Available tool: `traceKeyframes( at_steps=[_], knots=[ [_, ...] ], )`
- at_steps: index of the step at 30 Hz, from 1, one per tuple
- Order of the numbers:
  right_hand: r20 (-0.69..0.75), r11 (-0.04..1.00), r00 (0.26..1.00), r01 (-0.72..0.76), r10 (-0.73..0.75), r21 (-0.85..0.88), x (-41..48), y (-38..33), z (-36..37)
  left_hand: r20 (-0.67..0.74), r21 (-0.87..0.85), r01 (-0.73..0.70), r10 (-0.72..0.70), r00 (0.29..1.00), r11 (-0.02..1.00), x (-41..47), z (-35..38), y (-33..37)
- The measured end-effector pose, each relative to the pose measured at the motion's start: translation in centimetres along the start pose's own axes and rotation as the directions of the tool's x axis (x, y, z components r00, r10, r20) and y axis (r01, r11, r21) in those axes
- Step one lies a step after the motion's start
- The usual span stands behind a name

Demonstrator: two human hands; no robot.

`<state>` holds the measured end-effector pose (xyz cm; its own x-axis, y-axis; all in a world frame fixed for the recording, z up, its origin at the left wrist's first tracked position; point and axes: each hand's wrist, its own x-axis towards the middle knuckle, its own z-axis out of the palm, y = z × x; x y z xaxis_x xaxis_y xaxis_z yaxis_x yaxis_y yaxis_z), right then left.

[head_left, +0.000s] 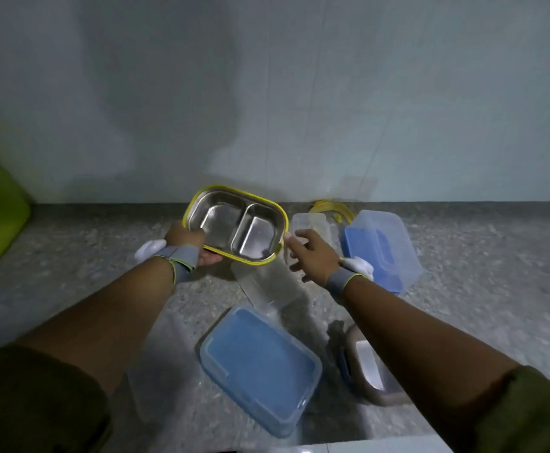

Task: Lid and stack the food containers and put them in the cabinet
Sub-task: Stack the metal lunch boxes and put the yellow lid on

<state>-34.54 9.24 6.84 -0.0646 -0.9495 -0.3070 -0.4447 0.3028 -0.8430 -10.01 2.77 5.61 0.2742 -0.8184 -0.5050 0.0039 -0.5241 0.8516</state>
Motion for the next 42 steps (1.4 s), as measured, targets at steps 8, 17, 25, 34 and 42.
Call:
traceKeyframes(
  at_steps=[8,17,25,34,42],
  knots=[
    [-0.068,0.997,0.996,0.059,-0.062,-0.052,-5.4,7.2,-10.3,0.070,0.206,-0.077,0.063,0.996,0.976,-12.6,10.5,-4.7],
    [-0.115,0.980,0.993,-0.005,-0.019,-0.200,-10.4,13.7,-19.3,0.178,0.732,-0.382,0.384,0.906,0.563,-24.8,16.4,-9.5],
    [-0.135,0.944,0.990,-0.073,0.030,-0.322,-11.6,17.2,-20.4,0.240,0.743,-0.402,0.346,0.907,0.536,-26.2,17.8,-12.3],
    [-0.068,0.916,0.991,-0.133,0.116,-0.379,-11.0,20.4,-21.0,0.217,0.671,-0.267,0.161,0.963,0.692,-25.4,18.7,-15.3],
    [-0.266,0.934,0.961,-0.155,0.069,-0.321,-6.8,16.5,-21.4,0.149,0.751,-0.307,0.303,0.941,0.585,-19.9,18.0,-10.8]
  ],
)
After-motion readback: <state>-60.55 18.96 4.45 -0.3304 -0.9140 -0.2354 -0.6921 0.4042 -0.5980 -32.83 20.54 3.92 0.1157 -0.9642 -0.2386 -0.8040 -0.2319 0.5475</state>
